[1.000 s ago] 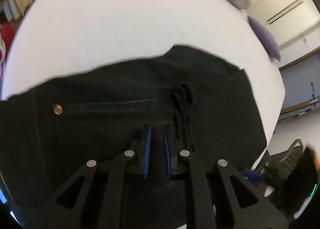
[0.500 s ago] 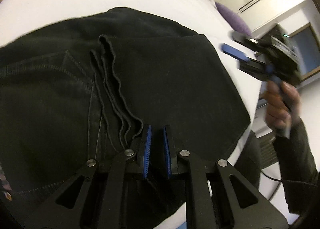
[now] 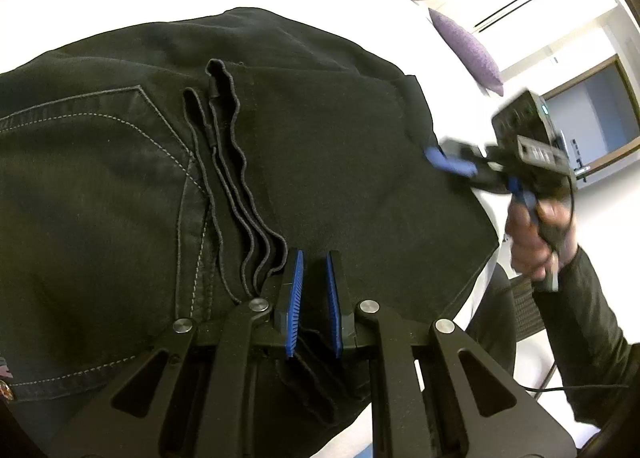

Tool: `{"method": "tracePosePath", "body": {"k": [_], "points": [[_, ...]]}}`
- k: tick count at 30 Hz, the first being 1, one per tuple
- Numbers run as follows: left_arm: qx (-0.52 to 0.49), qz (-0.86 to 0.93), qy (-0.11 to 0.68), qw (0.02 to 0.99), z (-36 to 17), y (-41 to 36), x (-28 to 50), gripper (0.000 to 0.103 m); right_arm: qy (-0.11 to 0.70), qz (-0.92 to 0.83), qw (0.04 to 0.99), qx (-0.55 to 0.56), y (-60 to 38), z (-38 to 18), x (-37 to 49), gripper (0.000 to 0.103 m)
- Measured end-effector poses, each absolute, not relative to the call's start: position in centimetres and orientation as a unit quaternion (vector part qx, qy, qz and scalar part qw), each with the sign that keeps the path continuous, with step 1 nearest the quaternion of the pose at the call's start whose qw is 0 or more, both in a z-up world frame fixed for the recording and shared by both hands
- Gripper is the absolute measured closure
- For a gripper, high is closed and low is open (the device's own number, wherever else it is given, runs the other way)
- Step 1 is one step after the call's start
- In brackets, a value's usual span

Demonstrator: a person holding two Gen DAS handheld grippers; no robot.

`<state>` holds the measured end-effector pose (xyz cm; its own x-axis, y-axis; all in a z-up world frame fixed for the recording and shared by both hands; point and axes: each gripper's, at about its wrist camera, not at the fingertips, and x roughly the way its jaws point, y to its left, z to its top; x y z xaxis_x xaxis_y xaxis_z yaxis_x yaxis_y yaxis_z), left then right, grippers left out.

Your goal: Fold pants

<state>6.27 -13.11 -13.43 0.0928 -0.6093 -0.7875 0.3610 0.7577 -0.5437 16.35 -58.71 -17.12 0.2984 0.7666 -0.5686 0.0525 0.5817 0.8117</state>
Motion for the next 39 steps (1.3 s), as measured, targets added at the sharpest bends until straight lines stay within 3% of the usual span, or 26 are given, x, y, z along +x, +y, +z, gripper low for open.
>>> {"method": "tracePosePath", "body": {"k": [10,15,20,23,25,31,32,33,35,36,39], "points": [[-0.111,-0.333,0.581,0.734,-13.7,-11.8,6.4,0.092,0.539,0.246,0.712,0.377,-58.4,-16.0,8.6,0.068],[-0.127,-0.329,0.572,0.74,-13.3,-11.1,6.1,0.091,0.501,0.242,0.746,0.366,-57.8,-12.0,8.7,0.062],[-0.131,-0.311,0.549,0.765,-10.9,-9.5,3.9,0.091,0.47,0.266,0.743,0.396,-55.8,-11.4,12.9,0.047],[-0.163,-0.308,0.525,0.777,-9.2,-6.5,2.0,0.091,0.491,0.267,0.718,0.414,-53.7,-14.2,15.3,0.021],[-0.187,-0.296,0.51,0.785,-8.5,-4.0,0.8,0.091,0.522,0.231,0.722,0.391,-52.5,-16.9,16.1,0.032],[-0.308,-0.215,0.453,0.808,-7.7,6.9,-3.6,0.091,0.51,0.229,0.735,0.383,-51.6,-14.3,15.7,0.026],[-0.329,-0.201,0.443,0.81,-7.8,8.6,-4.3,0.088,0.502,0.235,0.735,0.391,-51.5,-13.8,15.6,0.026],[-0.341,-0.19,0.436,0.811,-7.9,9.6,-4.7,0.079,0.49,0.241,0.736,0.399,-51.4,-13.3,15.5,0.026],[-0.382,-0.151,0.408,0.816,-8.4,12.9,-6.3,0.035,0.474,0.256,0.733,0.415,-51.2,-12.5,15.7,0.026],[-0.393,-0.138,0.398,0.817,-8.5,13.7,-6.8,0.007,0.467,0.265,0.731,0.421,-50.6,-12.1,16.0,0.026],[-0.445,-0.113,0.384,0.801,-10.3,16.4,-7.4,0.005,0.468,0.283,0.724,0.42,-49.0,-11.6,16.7,0.026]]}}
